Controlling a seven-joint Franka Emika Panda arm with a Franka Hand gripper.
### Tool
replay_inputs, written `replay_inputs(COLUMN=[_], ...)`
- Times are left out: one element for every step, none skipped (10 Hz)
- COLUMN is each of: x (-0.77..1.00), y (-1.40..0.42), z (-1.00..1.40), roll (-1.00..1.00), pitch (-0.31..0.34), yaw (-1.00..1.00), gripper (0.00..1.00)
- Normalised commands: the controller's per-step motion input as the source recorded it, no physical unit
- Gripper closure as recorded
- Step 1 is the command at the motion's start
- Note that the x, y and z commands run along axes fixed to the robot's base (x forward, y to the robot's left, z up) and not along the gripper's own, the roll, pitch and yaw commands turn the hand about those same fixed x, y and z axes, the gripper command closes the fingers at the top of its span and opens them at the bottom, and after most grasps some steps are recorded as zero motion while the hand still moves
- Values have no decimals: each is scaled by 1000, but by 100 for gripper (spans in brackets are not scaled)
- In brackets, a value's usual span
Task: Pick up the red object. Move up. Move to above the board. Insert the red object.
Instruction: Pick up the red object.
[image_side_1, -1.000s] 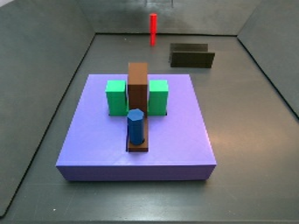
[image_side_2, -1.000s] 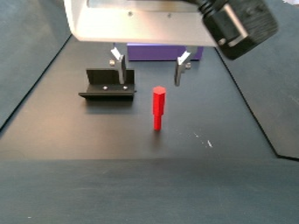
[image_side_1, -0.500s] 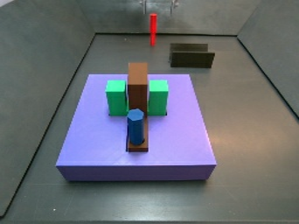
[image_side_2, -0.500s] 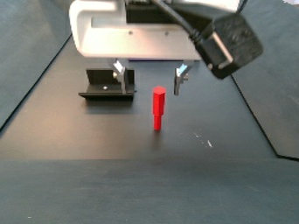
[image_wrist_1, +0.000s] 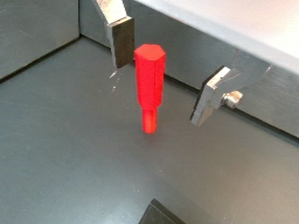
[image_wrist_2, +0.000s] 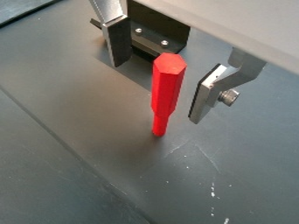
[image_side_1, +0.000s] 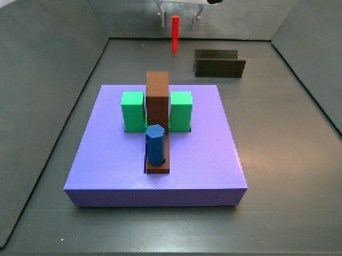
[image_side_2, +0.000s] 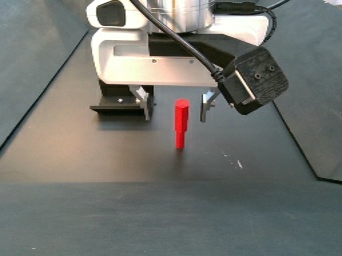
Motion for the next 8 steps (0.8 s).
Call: replay_inputs(x=[0,0,0,0,0,0,0,0], y=[0,0,0,0,0,0,0,0], z=[0,0,0,0,0,0,0,0], roll=[0,0,0,0,0,0,0,0], pitch=[0,0,0,0,0,0,0,0], yaw=[0,0,0,0,0,0,0,0], gripper=[100,100,100,100,100,100,100,100])
